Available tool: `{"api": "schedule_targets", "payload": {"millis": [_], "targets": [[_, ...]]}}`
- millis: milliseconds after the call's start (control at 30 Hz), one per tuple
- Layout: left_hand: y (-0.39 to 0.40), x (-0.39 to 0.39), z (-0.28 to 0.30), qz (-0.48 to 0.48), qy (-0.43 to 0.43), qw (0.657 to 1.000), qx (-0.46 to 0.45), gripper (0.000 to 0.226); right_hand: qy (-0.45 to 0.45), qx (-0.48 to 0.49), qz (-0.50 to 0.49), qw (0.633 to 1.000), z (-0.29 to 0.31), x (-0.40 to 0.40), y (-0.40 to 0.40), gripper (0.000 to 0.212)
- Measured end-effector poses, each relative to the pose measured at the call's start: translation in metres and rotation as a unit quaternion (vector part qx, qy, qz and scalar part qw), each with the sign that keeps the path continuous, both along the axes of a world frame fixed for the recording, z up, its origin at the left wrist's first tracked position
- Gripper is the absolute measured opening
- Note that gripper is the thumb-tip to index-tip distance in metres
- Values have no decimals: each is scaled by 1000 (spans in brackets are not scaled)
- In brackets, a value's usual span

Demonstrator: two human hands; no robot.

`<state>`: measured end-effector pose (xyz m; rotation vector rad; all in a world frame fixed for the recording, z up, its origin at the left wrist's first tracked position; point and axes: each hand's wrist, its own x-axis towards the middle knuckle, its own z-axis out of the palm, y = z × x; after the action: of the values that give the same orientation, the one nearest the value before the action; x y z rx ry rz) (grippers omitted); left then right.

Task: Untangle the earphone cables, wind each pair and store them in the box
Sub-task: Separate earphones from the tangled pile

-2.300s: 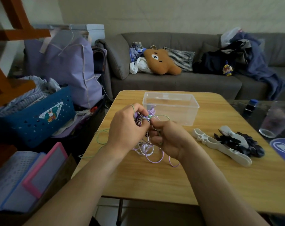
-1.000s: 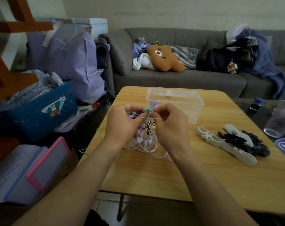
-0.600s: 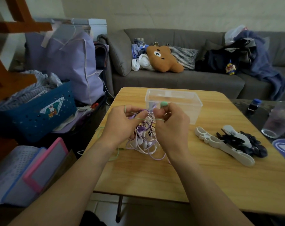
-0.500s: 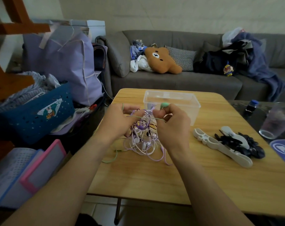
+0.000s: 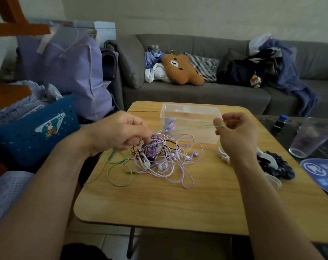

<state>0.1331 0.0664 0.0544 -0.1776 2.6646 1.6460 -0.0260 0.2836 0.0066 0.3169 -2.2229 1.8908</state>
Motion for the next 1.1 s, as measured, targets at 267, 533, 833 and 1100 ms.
{"api": "schedule_targets", "payload": {"millis": [267,533,833,1100], "targets": [[24,-3,-43,38,-28,995,-88,23,-128,473,157,858,30,15,47,70],[79,-14,-46,-60,52,996,-50,24,-23,289,437,852,25,66,27,36],[42,2,-45,0,7,995,-102,30,45,230,-2,972,11,11,63,20],[54,-4,-46,39,165,985,-44,25,262,136,191,936,-1,65,-1,36]]}}
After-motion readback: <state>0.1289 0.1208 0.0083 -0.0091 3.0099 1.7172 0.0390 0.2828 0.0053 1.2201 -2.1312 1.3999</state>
